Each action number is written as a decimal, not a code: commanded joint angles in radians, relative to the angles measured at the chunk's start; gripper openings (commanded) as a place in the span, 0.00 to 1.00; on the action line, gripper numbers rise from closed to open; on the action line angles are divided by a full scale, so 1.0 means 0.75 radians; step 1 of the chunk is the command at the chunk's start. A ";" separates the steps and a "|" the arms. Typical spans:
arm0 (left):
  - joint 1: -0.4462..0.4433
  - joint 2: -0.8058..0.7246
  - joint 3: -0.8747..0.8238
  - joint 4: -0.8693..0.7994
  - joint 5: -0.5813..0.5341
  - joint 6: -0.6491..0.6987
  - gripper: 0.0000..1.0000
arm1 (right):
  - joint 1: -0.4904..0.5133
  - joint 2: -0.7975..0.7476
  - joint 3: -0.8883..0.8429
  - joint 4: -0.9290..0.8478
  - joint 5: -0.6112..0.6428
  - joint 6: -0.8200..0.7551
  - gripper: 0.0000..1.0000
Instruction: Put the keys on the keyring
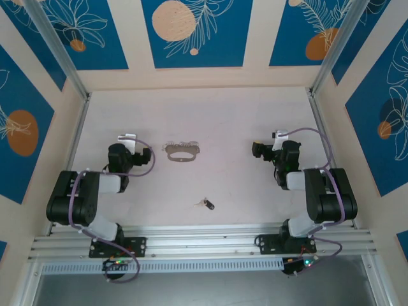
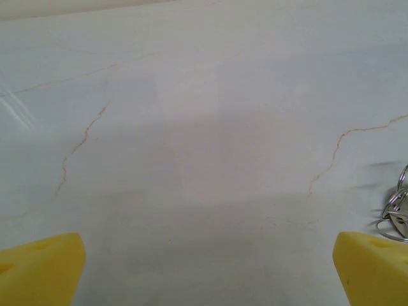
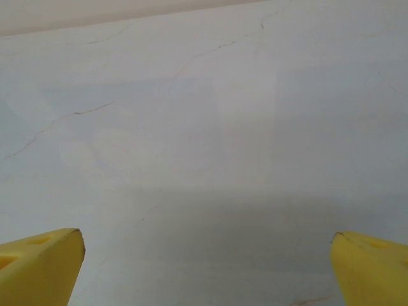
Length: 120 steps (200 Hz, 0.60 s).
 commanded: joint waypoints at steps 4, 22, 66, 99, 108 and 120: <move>0.019 -0.026 0.008 0.002 0.023 0.006 1.00 | -0.005 -0.007 0.022 0.010 -0.022 -0.035 0.99; 0.018 -0.027 0.008 0.001 0.023 0.007 1.00 | -0.004 -0.006 0.024 0.011 -0.022 -0.034 0.99; 0.019 -0.027 0.009 0.001 0.024 0.007 1.00 | -0.006 -0.005 0.022 0.010 -0.022 -0.035 0.99; 0.019 -0.026 0.011 0.001 0.024 0.007 1.00 | -0.004 -0.006 0.023 0.010 -0.022 -0.035 0.99; 0.018 -0.024 0.010 0.001 0.024 0.007 1.00 | -0.006 -0.006 0.023 0.009 -0.025 -0.032 0.99; 0.019 -0.017 0.025 -0.019 0.024 0.005 1.00 | -0.007 -0.004 0.023 0.008 -0.026 -0.033 0.99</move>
